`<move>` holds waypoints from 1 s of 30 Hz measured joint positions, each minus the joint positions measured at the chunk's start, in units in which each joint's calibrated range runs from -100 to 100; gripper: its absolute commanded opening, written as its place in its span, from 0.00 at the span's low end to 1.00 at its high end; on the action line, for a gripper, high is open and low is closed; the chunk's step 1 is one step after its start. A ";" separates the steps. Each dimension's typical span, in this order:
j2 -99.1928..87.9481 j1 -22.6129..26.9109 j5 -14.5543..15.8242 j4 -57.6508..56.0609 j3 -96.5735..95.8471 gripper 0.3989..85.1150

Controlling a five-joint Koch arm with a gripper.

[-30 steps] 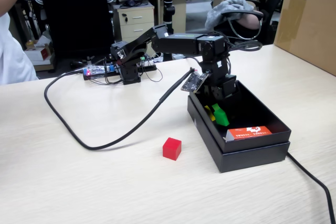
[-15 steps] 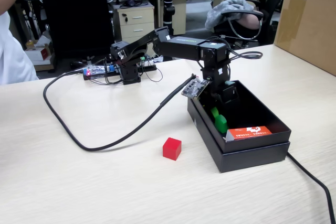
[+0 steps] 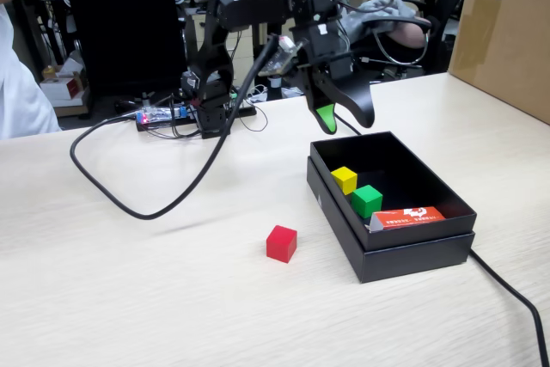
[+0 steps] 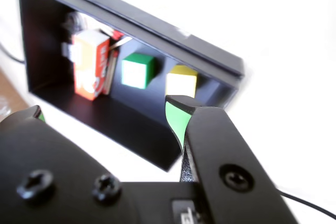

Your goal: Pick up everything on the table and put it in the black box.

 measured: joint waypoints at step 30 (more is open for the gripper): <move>-37.41 -7.72 -2.39 7.12 -32.86 0.56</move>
